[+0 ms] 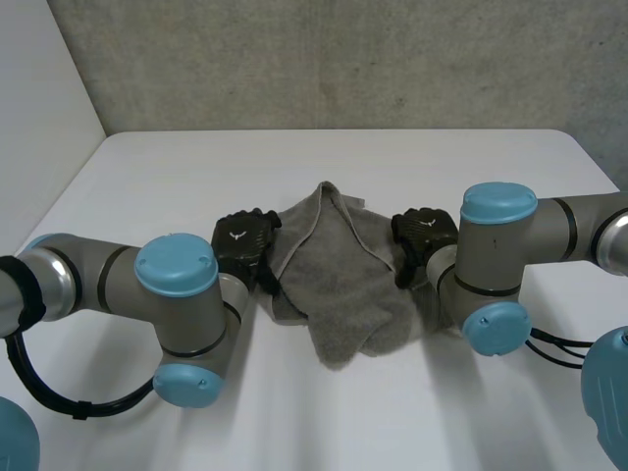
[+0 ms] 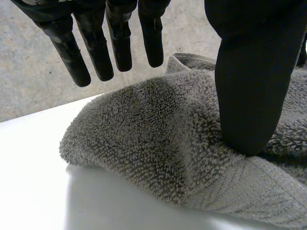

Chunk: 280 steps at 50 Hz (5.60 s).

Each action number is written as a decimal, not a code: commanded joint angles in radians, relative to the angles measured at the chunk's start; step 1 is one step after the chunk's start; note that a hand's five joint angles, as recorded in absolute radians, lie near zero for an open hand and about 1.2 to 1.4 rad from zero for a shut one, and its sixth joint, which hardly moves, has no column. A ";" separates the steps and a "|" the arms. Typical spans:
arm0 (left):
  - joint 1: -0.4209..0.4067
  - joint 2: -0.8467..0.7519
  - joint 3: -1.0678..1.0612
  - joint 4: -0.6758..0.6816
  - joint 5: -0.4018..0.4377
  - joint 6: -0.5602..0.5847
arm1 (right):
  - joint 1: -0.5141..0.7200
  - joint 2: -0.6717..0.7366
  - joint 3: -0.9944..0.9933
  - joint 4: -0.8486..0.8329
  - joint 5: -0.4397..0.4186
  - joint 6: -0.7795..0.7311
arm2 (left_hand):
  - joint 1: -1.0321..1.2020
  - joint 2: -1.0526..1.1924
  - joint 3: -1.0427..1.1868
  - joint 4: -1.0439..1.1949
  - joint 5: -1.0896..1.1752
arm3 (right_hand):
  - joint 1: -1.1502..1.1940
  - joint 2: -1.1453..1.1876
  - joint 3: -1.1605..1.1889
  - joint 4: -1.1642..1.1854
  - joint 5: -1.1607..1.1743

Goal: Fold the towel.

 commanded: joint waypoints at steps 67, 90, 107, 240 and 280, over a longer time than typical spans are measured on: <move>0.026 0.018 0.036 0.124 -0.160 0.330 | -0.218 -0.494 0.196 -0.082 -0.099 -0.111 | 0.325 0.325 0.324 0.325 0.325 | 0.819 0.832 0.822 0.824 0.830; 0.060 0.021 0.071 0.104 -0.090 0.446 | -0.219 -0.407 0.166 0.091 -0.194 -0.436 | 0.986 0.986 0.985 0.986 0.986 | 0.819 0.832 0.822 0.824 0.830; 0.151 0.280 0.240 0.661 0.076 0.578 | -0.184 -0.535 -0.057 -0.418 -0.148 -0.251 | 0.986 0.986 0.985 0.986 0.986 | 0.819 0.832 0.822 0.824 0.830; 0.312 0.018 0.090 0.027 0.222 0.538 | -0.308 -0.232 0.075 0.021 -0.145 -0.506 | 0.986 0.986 0.985 0.986 0.986 | 0.819 0.832 0.822 0.824 0.830; 0.293 0.430 -0.463 0.131 0.208 0.252 | -0.307 -0.482 0.624 -0.048 -0.145 -0.459 | -0.209 -0.209 -0.209 -0.209 -0.209 | -0.058 -0.045 -0.055 -0.052 -0.046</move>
